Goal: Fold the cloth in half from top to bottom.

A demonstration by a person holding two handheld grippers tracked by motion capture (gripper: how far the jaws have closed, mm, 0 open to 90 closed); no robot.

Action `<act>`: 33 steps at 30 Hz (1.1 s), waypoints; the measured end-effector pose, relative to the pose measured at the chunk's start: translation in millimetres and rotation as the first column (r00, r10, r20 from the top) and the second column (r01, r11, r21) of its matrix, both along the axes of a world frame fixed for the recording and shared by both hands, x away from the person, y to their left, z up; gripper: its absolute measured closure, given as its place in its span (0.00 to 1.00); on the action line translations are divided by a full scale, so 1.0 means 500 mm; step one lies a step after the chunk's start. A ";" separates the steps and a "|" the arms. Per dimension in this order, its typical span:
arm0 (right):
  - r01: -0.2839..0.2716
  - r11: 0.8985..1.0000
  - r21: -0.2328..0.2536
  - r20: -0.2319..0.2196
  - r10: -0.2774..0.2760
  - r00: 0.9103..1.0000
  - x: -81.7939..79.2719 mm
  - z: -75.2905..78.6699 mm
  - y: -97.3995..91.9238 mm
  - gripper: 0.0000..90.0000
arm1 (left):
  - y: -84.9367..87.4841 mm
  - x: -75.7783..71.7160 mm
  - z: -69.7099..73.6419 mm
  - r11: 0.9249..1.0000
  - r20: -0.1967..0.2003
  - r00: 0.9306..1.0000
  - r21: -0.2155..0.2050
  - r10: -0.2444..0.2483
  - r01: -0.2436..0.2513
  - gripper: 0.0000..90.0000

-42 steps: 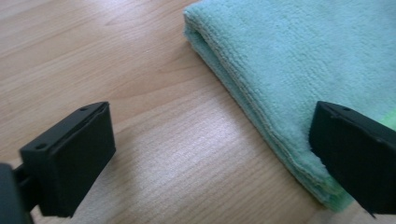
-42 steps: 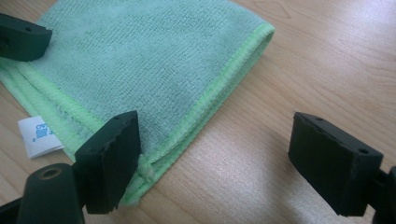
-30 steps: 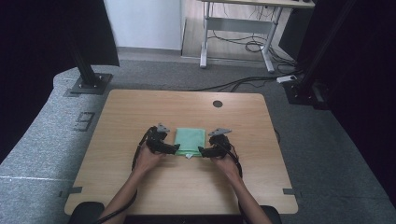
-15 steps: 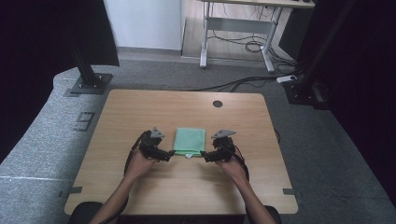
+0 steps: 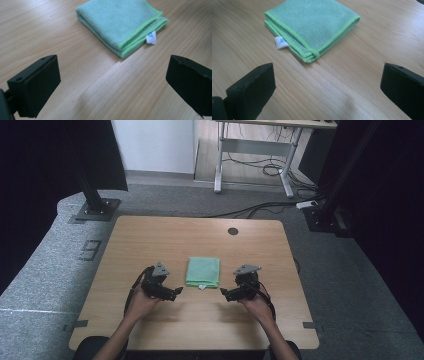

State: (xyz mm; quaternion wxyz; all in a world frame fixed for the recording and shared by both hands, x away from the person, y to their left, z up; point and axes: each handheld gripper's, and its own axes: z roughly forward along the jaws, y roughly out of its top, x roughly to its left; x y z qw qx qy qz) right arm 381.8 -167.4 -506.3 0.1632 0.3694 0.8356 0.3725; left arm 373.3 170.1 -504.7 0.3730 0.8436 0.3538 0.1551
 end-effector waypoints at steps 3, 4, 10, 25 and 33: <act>0.000 1.000 -0.001 0.010 0.000 1.000 -0.010 0.003 -0.011 0.00 | 0.011 -0.014 0.003 1.000 0.004 1.000 -0.002 0.001 -0.001 0.00; 0.005 1.000 0.001 0.013 -0.005 1.000 -0.014 0.004 -0.015 0.00 | 0.014 -0.016 0.003 1.000 0.005 1.000 -0.003 0.001 -0.001 0.00; 0.021 1.000 -0.006 0.022 -0.021 1.000 -0.034 0.004 -0.040 0.00 | 0.037 -0.040 0.002 1.000 0.010 1.000 0.000 0.005 -0.005 0.00; 0.121 0.993 0.011 -0.037 -0.121 0.992 -0.066 -0.057 -0.114 0.00 | 0.112 -0.071 -0.045 0.995 -0.014 0.996 -0.055 0.086 -0.087 0.00; 0.139 0.990 0.003 -0.061 -0.139 0.988 -0.069 -0.088 -0.126 0.00 | 0.110 -0.072 -0.073 0.995 -0.045 0.995 -0.049 0.085 -0.088 0.00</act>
